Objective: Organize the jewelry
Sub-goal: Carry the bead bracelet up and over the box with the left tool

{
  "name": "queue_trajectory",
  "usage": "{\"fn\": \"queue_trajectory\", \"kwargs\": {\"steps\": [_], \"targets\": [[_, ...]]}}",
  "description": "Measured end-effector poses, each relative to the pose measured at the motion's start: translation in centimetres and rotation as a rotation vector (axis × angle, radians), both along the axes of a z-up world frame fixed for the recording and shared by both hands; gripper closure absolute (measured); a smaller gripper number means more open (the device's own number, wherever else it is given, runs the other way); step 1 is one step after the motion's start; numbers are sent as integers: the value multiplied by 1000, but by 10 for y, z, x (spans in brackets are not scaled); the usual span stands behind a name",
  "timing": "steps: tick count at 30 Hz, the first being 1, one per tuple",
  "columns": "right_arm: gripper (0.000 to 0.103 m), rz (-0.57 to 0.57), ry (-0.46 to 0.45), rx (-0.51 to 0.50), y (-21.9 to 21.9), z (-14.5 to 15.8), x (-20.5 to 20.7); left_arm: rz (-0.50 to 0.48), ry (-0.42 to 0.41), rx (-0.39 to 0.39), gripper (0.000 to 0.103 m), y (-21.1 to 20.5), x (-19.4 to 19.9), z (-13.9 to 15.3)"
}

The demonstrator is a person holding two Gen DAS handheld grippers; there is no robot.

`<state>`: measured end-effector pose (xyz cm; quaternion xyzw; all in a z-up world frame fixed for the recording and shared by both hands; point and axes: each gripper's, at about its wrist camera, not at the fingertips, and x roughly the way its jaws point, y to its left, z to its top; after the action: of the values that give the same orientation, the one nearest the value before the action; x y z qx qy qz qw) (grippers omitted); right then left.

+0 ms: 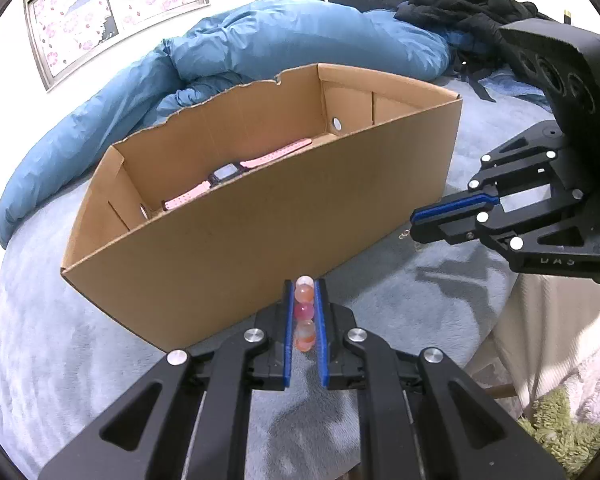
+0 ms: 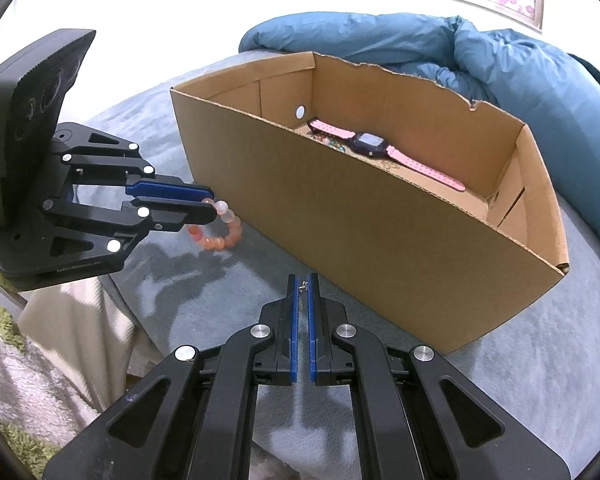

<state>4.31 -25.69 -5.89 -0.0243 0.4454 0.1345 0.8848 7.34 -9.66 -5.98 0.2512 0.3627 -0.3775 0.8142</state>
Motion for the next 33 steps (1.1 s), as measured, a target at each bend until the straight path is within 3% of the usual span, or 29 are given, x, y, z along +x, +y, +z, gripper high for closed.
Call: {"fn": "queue_trajectory", "kwargs": {"steps": [33], "targets": [[101, -105, -179, 48, -2, 63, -46, 23, -124, -104, 94, 20, -40, 71]]}}
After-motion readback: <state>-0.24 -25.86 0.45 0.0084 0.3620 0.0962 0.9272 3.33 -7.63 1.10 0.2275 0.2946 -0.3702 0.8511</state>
